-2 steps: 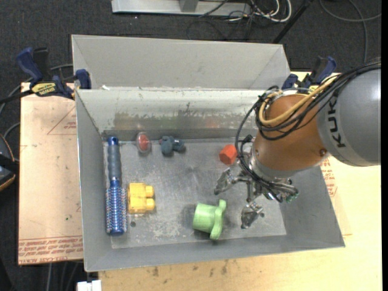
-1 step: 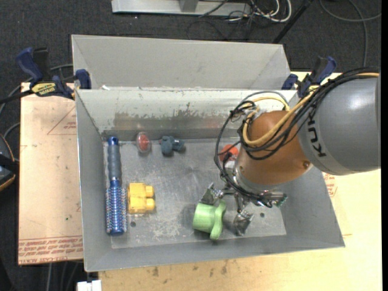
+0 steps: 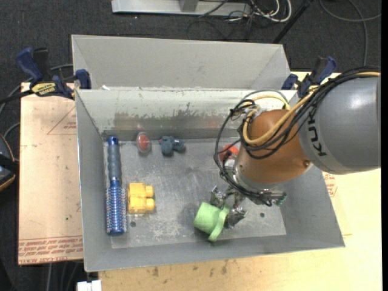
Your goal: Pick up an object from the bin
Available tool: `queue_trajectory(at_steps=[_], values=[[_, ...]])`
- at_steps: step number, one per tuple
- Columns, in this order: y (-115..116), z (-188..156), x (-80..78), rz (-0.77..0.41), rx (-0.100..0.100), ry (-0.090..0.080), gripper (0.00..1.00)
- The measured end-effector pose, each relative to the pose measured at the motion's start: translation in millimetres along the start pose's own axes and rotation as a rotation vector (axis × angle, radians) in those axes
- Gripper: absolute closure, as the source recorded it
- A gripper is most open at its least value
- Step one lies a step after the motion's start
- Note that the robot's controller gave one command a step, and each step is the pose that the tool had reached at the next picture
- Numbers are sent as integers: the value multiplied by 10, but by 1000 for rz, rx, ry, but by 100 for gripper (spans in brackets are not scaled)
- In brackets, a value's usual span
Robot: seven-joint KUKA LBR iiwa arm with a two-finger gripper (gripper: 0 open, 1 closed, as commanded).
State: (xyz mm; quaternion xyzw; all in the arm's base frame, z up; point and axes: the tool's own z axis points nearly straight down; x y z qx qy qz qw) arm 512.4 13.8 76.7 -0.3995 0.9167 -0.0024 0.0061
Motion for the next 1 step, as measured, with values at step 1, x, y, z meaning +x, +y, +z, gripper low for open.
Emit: queue_trajectory(at_steps=[1], values=[[9, -1502, -15, -384, -6, 2, 100]])
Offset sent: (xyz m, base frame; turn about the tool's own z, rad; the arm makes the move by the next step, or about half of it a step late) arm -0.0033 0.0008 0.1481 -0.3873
